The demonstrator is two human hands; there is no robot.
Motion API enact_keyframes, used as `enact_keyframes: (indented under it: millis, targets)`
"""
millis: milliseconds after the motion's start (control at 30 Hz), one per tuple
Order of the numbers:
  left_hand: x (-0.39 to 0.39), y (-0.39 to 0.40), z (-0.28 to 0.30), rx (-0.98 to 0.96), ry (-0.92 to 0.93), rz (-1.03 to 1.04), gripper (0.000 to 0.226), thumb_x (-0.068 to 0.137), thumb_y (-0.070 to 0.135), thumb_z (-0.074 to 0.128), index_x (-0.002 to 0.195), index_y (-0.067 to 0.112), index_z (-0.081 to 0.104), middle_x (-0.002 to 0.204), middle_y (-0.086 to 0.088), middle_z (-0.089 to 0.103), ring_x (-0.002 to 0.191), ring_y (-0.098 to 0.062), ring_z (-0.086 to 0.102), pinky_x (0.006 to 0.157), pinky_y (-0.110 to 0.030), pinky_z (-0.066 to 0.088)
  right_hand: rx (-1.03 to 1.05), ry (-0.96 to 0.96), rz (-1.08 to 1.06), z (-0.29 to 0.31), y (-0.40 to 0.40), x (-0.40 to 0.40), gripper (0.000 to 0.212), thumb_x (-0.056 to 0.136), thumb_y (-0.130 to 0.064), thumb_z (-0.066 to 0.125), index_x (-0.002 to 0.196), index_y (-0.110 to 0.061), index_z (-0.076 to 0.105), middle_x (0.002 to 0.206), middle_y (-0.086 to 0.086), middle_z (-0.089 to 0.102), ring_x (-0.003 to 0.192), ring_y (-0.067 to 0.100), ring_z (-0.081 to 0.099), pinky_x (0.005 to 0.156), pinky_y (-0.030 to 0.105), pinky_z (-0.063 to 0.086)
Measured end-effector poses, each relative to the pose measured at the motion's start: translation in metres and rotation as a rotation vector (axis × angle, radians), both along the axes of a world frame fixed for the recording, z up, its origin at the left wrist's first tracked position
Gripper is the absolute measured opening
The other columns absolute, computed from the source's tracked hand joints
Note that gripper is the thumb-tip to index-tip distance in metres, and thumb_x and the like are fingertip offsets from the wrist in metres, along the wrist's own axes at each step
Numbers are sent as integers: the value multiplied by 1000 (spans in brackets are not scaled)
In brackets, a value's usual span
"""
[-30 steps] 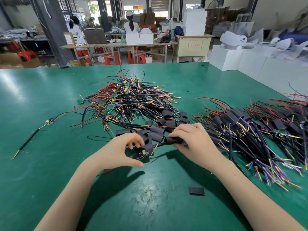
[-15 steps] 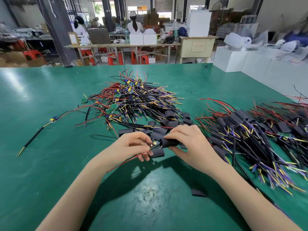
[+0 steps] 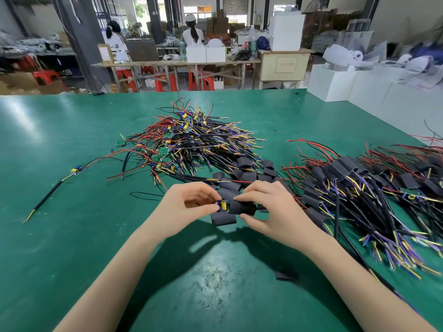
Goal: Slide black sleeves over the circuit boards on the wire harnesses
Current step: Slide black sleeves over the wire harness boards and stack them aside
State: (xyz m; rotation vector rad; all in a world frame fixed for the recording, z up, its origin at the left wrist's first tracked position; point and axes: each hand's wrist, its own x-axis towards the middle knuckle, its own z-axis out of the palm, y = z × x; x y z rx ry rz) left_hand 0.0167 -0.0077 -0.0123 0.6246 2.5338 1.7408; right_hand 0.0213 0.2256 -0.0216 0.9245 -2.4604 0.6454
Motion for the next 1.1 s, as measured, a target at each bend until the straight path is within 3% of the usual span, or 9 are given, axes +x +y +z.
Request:
enact_keyframes:
  millis: [233, 400, 533, 667, 767, 867, 967, 1033, 1100]
  targets:
    - [1, 5, -4, 70, -66, 76, 22, 74, 1, 80, 91, 11, 70, 78, -7, 73, 67, -12, 64, 72, -22, 55, -31, -15, 23, -1, -7, 5, 30, 77, -26, 77, 104, -17, 70, 101, -6, 63, 95, 11, 56, 82, 32, 37]
    - [3, 8, -3, 82, -30, 82, 17, 73, -3, 80, 80, 10, 73, 76, -2, 74, 67, -8, 66, 68, -16, 52, -84, -35, 37, 0, -10, 7, 30, 75, -22, 77, 104, -16, 71, 99, -4, 63, 93, 13, 57, 83, 32, 41]
    - [3, 7, 0, 147, -31, 65, 17, 75, -4, 77, 85, 8, 73, 80, -5, 75, 71, -12, 68, 71, -18, 54, -112, 48, 30, 2, -13, 10, 30, 75, -16, 77, 103, -11, 70, 99, 2, 63, 89, 22, 61, 78, 38, 50]
    - [4, 7, 4, 155, 44, 20, 23, 79, -7, 72, 97, 6, 69, 88, -13, 72, 80, -12, 66, 77, -20, 53, -104, 165, 25, 8, -18, 14, 29, 76, -12, 70, 104, -8, 69, 100, 6, 63, 83, 24, 64, 66, 34, 54]
    - [3, 3, 8, 244, 100, 60, 23, 84, -4, 65, 104, 8, 68, 96, -13, 71, 87, -12, 65, 81, -18, 51, -162, 283, 1, 17, -12, 13, 28, 78, -7, 70, 106, -4, 69, 101, 9, 64, 87, 20, 63, 73, 27, 53]
    - [-2, -2, 9, 301, 150, 211, 21, 86, -5, 64, 103, 6, 68, 99, -10, 71, 92, -9, 66, 84, -15, 48, -289, 425, -154, 30, 11, 7, 26, 81, -6, 70, 107, -1, 70, 100, 12, 65, 90, 15, 60, 86, 14, 45]
    - [-10, -8, 4, 339, 87, 414, 19, 85, -5, 66, 91, 12, 71, 85, 2, 72, 76, 0, 65, 68, -8, 46, -460, 513, -444, 43, 46, -1, 24, 84, -10, 71, 106, -3, 71, 97, 13, 66, 88, 13, 58, 87, 9, 39]
    - [-15, -12, -1, 359, -16, 474, 21, 86, -4, 63, 89, 14, 72, 74, 8, 72, 69, -1, 65, 59, -10, 45, -526, 486, -634, 47, 71, -6, 24, 84, -14, 71, 106, -3, 72, 96, 16, 67, 85, 18, 59, 84, 9, 38]
    - [-18, -16, -6, 360, -83, 481, 21, 88, -4, 59, 90, 13, 72, 73, 7, 73, 68, -3, 65, 60, -15, 45, -513, 386, -776, 47, 93, -8, 27, 83, -17, 71, 107, -3, 72, 97, 19, 67, 86, 26, 61, 84, 15, 38]
